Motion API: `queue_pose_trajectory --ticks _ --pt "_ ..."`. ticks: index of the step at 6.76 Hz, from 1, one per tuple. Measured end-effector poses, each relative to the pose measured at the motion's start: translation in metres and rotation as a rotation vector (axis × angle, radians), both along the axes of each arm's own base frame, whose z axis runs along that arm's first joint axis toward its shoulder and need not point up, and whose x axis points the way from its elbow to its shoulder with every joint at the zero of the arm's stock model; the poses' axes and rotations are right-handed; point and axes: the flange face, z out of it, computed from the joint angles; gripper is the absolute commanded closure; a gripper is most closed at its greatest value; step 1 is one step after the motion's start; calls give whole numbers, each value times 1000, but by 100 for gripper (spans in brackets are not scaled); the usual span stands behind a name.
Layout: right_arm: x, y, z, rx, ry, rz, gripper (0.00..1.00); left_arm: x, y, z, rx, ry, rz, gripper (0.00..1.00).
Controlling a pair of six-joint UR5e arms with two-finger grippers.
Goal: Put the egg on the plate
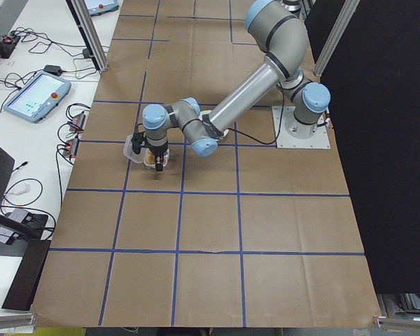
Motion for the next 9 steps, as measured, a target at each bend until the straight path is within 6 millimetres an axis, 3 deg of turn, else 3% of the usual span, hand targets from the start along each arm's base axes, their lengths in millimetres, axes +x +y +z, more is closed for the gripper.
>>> queue_pose_trajectory --ticks 4,9 --pt "0 0 0 0 0 0 0 -1 0 -1 8 1 -8 37" --pt "0 0 0 0 0 0 0 -3 2 -2 26 14 -12 89"
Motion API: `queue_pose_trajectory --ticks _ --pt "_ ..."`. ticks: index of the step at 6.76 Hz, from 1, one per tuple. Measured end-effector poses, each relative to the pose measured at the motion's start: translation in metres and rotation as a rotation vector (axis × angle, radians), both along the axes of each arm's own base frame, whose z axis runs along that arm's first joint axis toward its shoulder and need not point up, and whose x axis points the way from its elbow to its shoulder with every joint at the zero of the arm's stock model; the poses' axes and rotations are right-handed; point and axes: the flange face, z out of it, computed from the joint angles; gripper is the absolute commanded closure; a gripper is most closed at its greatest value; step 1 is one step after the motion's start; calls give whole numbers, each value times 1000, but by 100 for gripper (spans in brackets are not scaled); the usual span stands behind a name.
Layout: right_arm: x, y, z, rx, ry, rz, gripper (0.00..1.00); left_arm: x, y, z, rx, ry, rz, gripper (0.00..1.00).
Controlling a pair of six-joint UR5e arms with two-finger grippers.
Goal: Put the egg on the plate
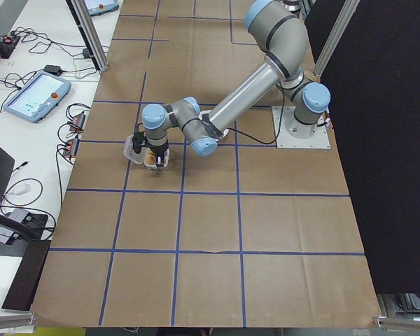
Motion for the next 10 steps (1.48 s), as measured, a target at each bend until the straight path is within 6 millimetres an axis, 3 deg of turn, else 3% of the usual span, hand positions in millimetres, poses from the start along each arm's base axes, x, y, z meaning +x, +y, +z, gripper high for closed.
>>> queue_pose_trajectory --ticks 2,6,8,10 --pt "0 0 0 0 0 0 0 -1 0 4 -1 5 -2 100" --pt "0 0 0 0 0 0 0 -12 13 33 27 23 -8 100" --pt "0 0 0 0 0 0 0 -46 39 57 123 76 -16 100" --pt "0 0 0 0 0 0 0 -103 84 53 223 110 22 97"
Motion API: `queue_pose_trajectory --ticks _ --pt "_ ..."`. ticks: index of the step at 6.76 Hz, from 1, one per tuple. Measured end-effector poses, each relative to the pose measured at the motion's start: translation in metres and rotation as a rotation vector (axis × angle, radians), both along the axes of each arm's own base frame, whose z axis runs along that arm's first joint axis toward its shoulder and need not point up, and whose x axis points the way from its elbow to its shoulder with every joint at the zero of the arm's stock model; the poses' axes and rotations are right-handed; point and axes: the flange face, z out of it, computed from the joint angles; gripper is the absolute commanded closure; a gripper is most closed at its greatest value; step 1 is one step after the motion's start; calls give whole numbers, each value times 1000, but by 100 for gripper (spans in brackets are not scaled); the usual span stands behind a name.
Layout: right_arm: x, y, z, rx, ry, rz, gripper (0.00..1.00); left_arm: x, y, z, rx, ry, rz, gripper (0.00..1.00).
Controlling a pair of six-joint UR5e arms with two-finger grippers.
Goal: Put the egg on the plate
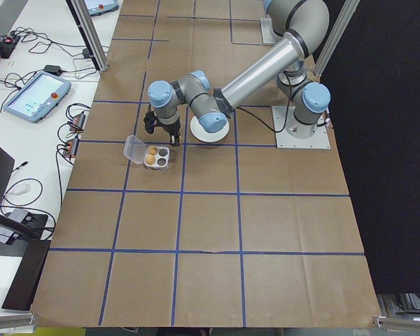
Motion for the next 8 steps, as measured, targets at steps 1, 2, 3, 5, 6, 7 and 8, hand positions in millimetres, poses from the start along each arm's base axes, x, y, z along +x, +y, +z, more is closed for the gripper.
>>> queue_pose_trajectory --ticks 1,2,3,5,6,7,8 --pt "0 0 0 0 0 0 0 -24 29 -12 58 13 34 83" --pt "0 0 0 0 0 0 0 -40 51 -26 122 29 62 19" --pt "0 0 0 0 0 0 0 -47 62 -35 160 41 76 2" --pt "0 0 0 0 0 0 0 -44 53 -34 123 30 81 1" --pt "0 0 0 0 0 0 0 -35 38 -26 75 8 81 1" --pt "0 0 0 0 0 0 0 -23 16 -16 33 -13 88 1" --pt "0 0 0 0 0 0 0 -6 -11 -8 -2 -32 108 1"
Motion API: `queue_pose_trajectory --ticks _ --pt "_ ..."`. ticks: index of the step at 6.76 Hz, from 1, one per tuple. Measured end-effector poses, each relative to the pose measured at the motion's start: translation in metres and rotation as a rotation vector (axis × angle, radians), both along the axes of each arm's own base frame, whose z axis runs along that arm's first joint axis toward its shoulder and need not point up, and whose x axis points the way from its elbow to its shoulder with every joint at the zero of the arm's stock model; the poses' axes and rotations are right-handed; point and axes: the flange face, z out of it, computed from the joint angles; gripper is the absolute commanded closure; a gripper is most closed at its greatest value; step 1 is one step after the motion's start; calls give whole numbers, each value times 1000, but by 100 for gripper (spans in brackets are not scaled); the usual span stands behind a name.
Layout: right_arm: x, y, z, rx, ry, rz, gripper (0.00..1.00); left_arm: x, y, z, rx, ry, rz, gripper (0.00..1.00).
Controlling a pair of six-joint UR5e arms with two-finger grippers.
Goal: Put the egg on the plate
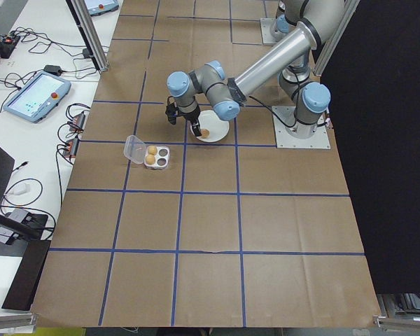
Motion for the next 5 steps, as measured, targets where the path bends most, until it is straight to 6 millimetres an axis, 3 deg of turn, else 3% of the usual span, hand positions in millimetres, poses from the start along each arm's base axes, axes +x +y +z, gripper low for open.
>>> queue_pose_trajectory --ticks 2,3,5 --pt "0 0 0 0 0 0 0 38 -60 14 -60 -46 117 1" --pt "0 0 0 0 0 0 0 52 -81 15 -69 -70 270 1" --pt "0 0 0 0 0 0 0 65 -98 9 -40 -109 654 1"
